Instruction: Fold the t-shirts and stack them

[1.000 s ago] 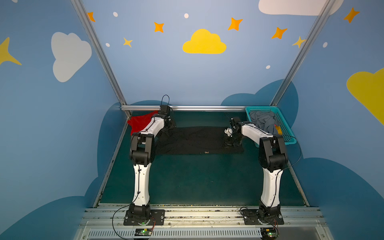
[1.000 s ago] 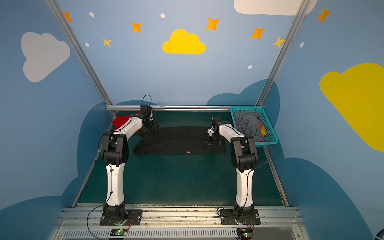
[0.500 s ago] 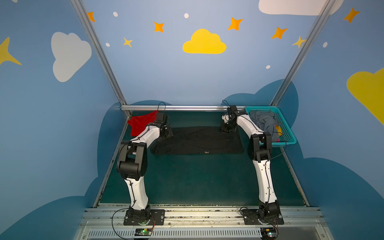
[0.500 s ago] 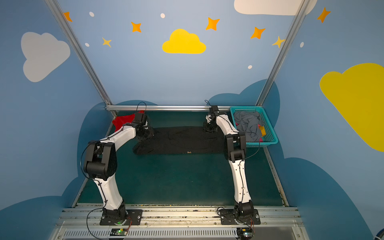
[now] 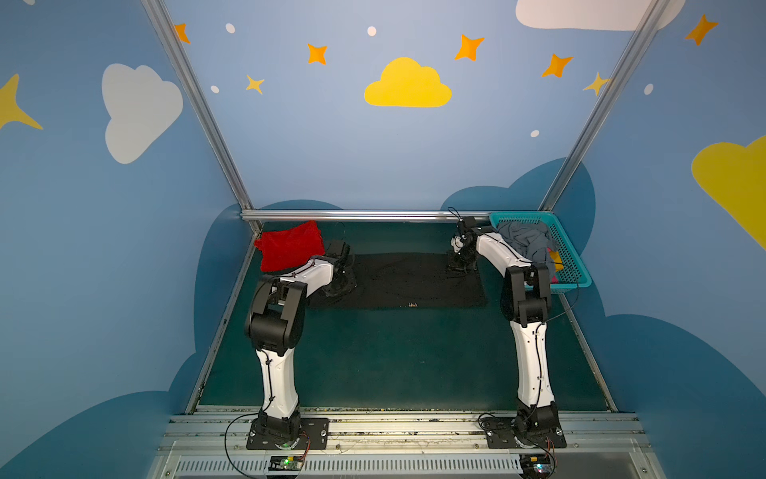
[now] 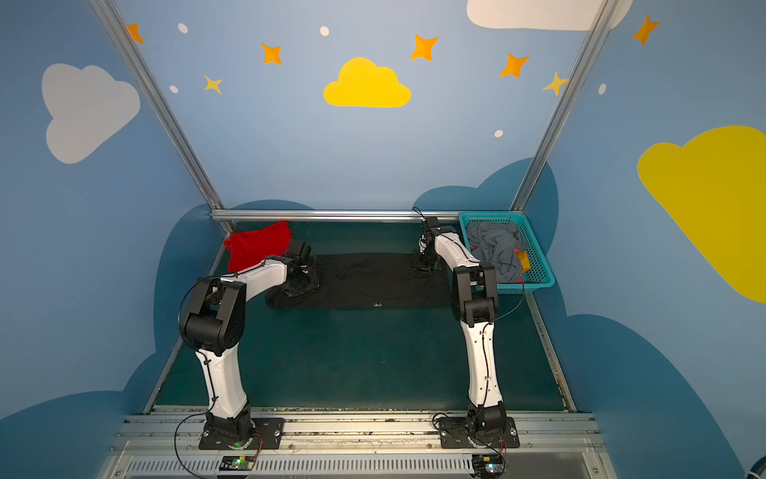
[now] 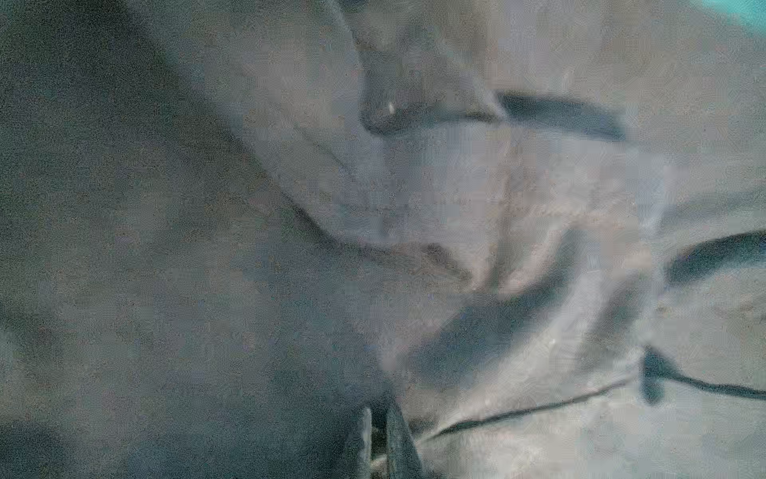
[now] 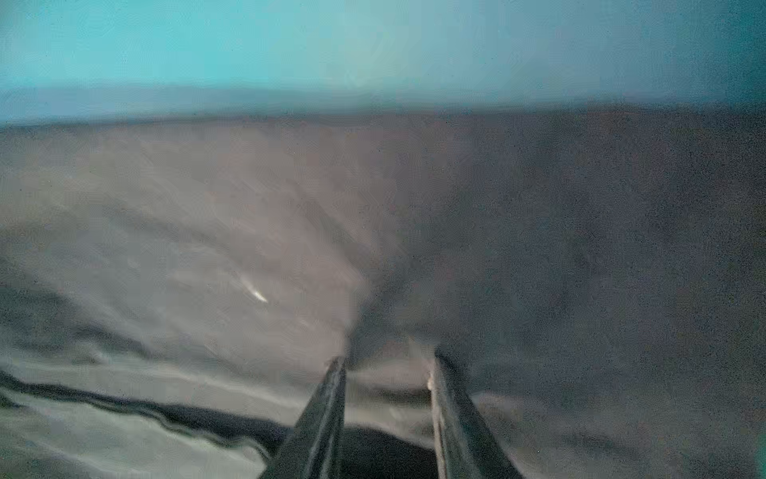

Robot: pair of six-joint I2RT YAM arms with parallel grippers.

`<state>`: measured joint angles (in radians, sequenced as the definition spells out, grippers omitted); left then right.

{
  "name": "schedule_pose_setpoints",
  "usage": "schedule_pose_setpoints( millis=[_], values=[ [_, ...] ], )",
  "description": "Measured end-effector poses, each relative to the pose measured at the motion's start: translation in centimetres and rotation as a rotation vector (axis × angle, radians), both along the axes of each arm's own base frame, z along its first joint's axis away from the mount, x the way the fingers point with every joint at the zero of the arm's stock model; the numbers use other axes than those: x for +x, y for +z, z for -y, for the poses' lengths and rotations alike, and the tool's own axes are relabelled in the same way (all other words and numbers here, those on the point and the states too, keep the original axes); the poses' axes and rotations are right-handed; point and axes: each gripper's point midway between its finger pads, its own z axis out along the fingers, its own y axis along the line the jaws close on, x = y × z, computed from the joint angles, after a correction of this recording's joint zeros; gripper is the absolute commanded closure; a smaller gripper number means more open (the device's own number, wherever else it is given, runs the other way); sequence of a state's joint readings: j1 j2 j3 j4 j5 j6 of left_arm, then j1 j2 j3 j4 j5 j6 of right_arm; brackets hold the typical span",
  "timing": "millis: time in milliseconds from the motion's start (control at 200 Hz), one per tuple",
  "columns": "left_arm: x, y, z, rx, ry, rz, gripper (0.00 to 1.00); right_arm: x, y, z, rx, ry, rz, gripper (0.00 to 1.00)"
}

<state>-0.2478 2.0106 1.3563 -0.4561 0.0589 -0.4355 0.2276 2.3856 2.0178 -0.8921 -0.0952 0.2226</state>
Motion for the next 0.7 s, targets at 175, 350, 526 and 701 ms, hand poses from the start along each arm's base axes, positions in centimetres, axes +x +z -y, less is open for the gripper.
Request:
schedule_pose_setpoints(
  millis=[175, 350, 526, 701],
  values=[
    [-0.1, -0.1, 1.3, 0.003, -0.008, 0.006, 0.86, -2.9, -0.2, 2.5, -0.072, -0.022, -0.051, 0.62],
    [0.5, -0.1, 2.7, -0.009, -0.013, 0.011, 0.84, -6.3, -0.5, 3.9, -0.158, -0.006, -0.085, 0.62],
    [1.8, 0.0, 5.3, -0.030, -0.048, 0.017, 0.85, -10.9, -0.3, 5.5, -0.302, 0.023, -0.119, 0.62],
    [3.0, 0.0, 9.3, -0.066, -0.107, 0.022, 0.85, -16.6, -0.3, 6.4, -0.379, 0.030, -0.192, 0.61]
  ],
)
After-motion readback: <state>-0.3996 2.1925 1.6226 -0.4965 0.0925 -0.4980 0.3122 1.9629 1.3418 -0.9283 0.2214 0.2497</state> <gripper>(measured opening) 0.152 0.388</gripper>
